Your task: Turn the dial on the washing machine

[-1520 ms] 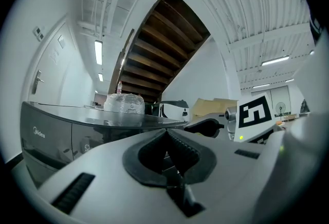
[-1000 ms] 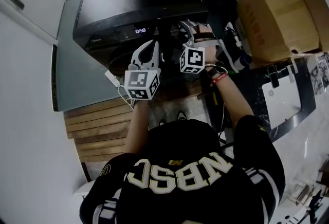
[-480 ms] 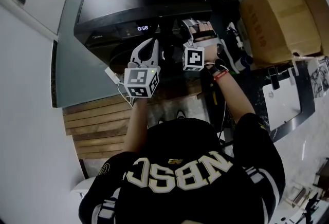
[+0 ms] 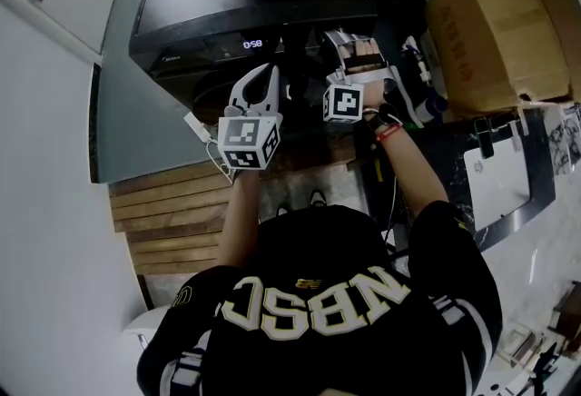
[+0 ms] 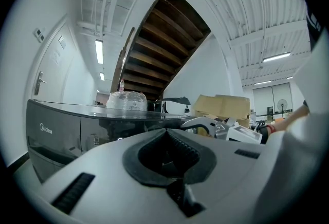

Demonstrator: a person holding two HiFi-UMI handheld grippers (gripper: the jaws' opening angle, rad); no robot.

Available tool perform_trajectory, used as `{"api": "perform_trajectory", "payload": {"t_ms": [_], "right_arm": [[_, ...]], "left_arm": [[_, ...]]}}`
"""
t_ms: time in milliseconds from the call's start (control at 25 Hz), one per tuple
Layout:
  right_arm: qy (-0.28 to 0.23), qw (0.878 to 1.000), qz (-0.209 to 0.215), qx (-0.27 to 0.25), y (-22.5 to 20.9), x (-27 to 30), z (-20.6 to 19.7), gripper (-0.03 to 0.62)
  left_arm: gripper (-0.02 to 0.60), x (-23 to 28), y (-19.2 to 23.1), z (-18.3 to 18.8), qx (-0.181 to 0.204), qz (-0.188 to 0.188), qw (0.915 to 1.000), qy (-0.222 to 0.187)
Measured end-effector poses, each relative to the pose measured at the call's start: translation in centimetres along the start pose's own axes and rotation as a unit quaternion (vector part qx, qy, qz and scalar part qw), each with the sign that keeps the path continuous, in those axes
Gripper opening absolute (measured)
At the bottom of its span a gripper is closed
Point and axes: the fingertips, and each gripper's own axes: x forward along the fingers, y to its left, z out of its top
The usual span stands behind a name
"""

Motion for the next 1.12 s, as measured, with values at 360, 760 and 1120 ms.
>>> {"api": "perform_trajectory", "payload": {"t_ms": [360, 760, 1120], "right_arm": [[-0.034, 0.966, -0.009, 0.256, -1.7, -0.4, -0.5, 0.264], [-0.027, 0.966, -0.003, 0.256, -1.7, -0.3, -0.5, 0.264], [-0.035, 0.944, -0.004, 0.327, -2.1, -0.4, -0.8, 0.261]], "left_arm": [[0.014, -0.4, 0.0, 0.1, 0.000, 0.000, 1.0000, -0.001], [0.014, -0.4, -0.5, 0.5, 0.006, -0.007, 1.0000, -0.003], [0.014, -0.5, -0.2, 0.4, 0.002, -0.006, 1.0000, -0.003]]}}
